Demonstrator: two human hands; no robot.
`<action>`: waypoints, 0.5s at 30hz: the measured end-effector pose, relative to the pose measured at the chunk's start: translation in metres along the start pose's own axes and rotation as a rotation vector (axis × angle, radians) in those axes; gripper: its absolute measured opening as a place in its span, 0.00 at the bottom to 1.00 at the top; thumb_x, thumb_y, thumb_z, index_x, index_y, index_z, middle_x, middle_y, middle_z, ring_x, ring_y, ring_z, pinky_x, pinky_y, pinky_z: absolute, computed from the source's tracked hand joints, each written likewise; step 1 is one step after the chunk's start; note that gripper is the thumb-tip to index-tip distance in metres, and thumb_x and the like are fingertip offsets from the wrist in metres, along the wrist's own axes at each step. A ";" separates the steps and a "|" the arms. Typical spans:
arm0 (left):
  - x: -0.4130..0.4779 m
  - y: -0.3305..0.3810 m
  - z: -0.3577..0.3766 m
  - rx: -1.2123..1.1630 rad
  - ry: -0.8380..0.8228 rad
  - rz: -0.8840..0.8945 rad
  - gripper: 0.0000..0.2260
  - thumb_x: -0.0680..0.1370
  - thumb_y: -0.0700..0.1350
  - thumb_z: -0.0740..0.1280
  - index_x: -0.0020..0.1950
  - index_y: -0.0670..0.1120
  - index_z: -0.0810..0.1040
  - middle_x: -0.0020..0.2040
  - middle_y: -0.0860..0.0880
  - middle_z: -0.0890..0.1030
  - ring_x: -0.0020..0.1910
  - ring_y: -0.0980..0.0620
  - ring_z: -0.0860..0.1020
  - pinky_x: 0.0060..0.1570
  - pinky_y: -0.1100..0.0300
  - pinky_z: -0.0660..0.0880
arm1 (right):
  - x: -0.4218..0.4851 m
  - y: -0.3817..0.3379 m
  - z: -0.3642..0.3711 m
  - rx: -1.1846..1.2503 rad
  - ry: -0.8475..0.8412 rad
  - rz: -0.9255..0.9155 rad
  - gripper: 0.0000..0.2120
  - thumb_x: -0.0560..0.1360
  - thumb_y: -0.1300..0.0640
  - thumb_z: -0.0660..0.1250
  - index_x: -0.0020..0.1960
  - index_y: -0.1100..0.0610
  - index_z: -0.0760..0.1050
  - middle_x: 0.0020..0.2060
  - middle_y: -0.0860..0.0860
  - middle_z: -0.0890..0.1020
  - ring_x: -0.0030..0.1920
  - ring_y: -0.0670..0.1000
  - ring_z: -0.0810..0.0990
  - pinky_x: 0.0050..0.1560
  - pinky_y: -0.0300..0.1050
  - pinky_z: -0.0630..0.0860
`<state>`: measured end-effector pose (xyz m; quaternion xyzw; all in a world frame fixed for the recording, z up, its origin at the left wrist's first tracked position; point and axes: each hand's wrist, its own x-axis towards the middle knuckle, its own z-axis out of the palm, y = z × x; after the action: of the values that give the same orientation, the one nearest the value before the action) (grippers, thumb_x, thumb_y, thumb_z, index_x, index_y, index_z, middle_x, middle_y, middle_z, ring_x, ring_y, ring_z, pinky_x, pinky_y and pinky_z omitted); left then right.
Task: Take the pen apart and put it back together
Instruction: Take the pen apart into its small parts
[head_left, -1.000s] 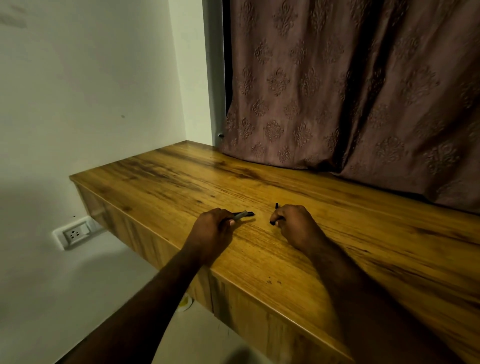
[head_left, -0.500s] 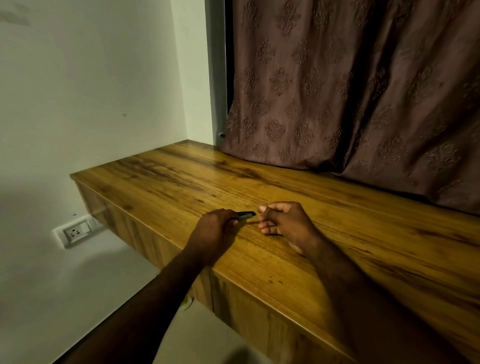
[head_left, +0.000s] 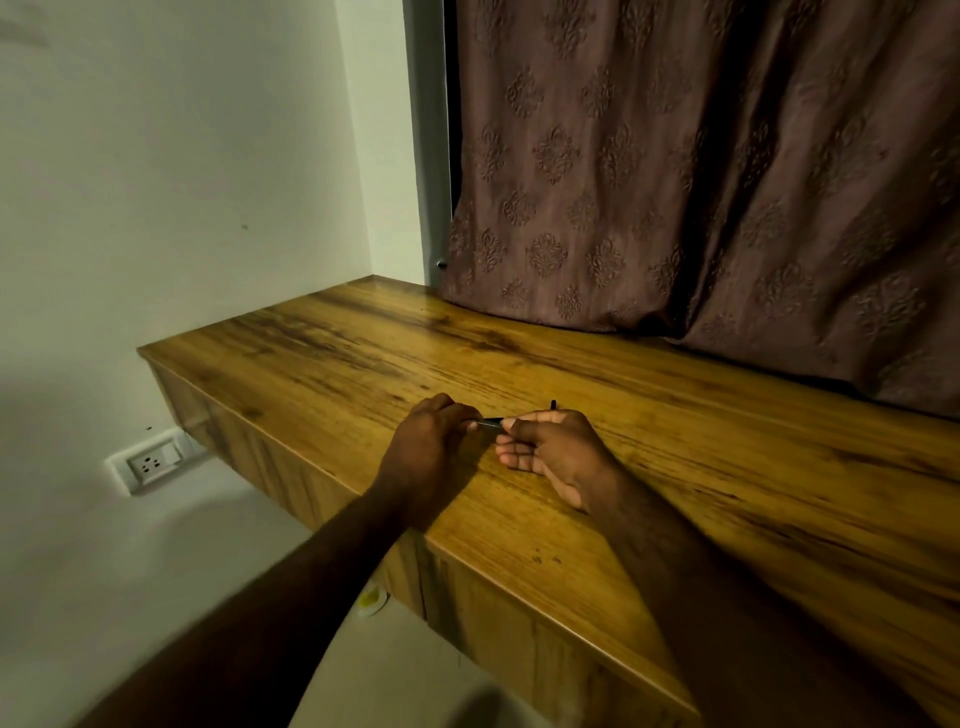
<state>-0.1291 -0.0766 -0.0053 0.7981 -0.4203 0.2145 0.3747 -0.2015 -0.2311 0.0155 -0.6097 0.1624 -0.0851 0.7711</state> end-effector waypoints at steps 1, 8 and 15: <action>0.002 0.002 0.002 -0.011 0.008 -0.015 0.18 0.76 0.55 0.57 0.49 0.47 0.82 0.41 0.48 0.77 0.40 0.50 0.76 0.39 0.54 0.74 | 0.000 -0.001 -0.001 0.024 -0.004 0.016 0.03 0.76 0.66 0.66 0.47 0.67 0.77 0.38 0.61 0.82 0.35 0.54 0.82 0.34 0.42 0.81; 0.010 0.007 0.010 -0.013 0.027 -0.027 0.12 0.78 0.45 0.58 0.48 0.44 0.80 0.43 0.47 0.75 0.40 0.50 0.74 0.40 0.50 0.74 | 0.001 -0.006 -0.004 0.131 -0.022 0.072 0.05 0.77 0.66 0.64 0.50 0.68 0.76 0.38 0.61 0.81 0.37 0.54 0.82 0.36 0.42 0.81; 0.003 0.014 0.011 -0.036 0.093 -0.035 0.13 0.76 0.46 0.57 0.47 0.43 0.79 0.42 0.46 0.75 0.40 0.49 0.73 0.39 0.52 0.72 | 0.001 -0.005 -0.005 0.141 -0.039 0.069 0.04 0.76 0.65 0.66 0.47 0.67 0.77 0.36 0.59 0.80 0.34 0.53 0.81 0.34 0.40 0.80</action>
<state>-0.1386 -0.0921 -0.0041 0.7877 -0.3923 0.2371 0.4117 -0.2016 -0.2372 0.0196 -0.5494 0.1616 -0.0578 0.8177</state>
